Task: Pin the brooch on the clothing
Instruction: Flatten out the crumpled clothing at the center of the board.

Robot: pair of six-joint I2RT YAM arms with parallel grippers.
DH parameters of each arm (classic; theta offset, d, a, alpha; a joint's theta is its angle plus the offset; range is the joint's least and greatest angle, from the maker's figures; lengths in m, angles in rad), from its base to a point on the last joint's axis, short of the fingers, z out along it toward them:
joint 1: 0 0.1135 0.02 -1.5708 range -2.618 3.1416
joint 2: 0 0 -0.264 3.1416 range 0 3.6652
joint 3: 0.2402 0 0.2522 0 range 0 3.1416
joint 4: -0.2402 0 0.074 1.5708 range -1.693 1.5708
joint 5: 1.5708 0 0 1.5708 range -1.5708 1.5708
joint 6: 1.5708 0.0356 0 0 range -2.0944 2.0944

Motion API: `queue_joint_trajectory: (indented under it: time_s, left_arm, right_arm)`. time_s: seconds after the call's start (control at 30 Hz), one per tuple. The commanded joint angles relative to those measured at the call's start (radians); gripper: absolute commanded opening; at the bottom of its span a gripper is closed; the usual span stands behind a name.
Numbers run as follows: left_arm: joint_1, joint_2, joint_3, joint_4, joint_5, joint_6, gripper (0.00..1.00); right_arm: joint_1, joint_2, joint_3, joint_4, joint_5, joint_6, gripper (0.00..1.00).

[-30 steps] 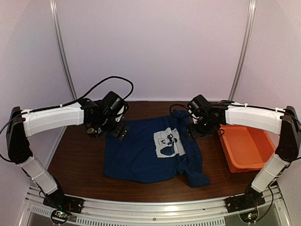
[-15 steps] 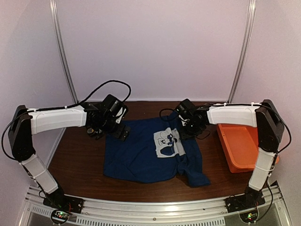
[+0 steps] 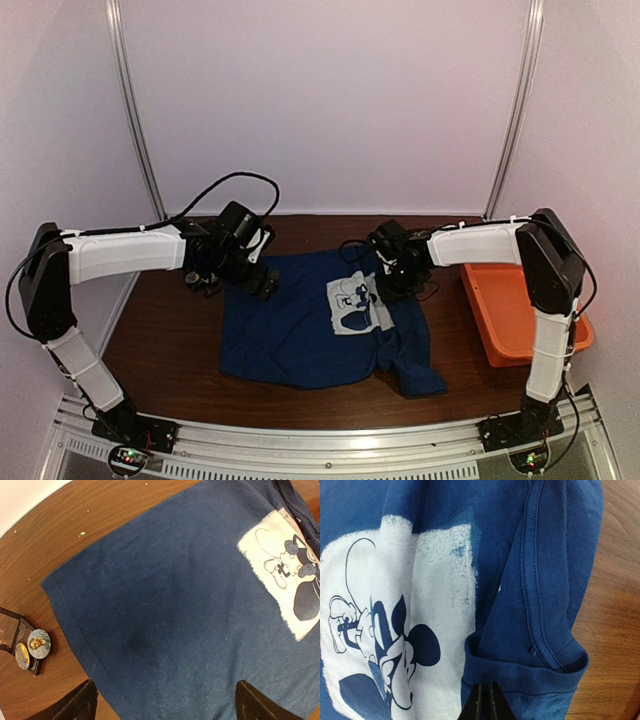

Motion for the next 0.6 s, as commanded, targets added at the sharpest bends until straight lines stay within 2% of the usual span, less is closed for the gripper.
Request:
queue_joint_trajectory:
  time_s: [0.0, 0.57]
  left_arm:
    - [0.006, 0.024, -0.013, 0.040, 0.022, -0.011, 0.98]
    - [0.006, 0.062, -0.022, 0.044, 0.035, -0.015, 0.98]
  right_arm:
    - [-0.012, 0.016, 0.013, 0.006, 0.011, 0.024, 0.07]
    - [-0.069, 0.000, -0.082, -0.003, 0.109, 0.107, 0.02]
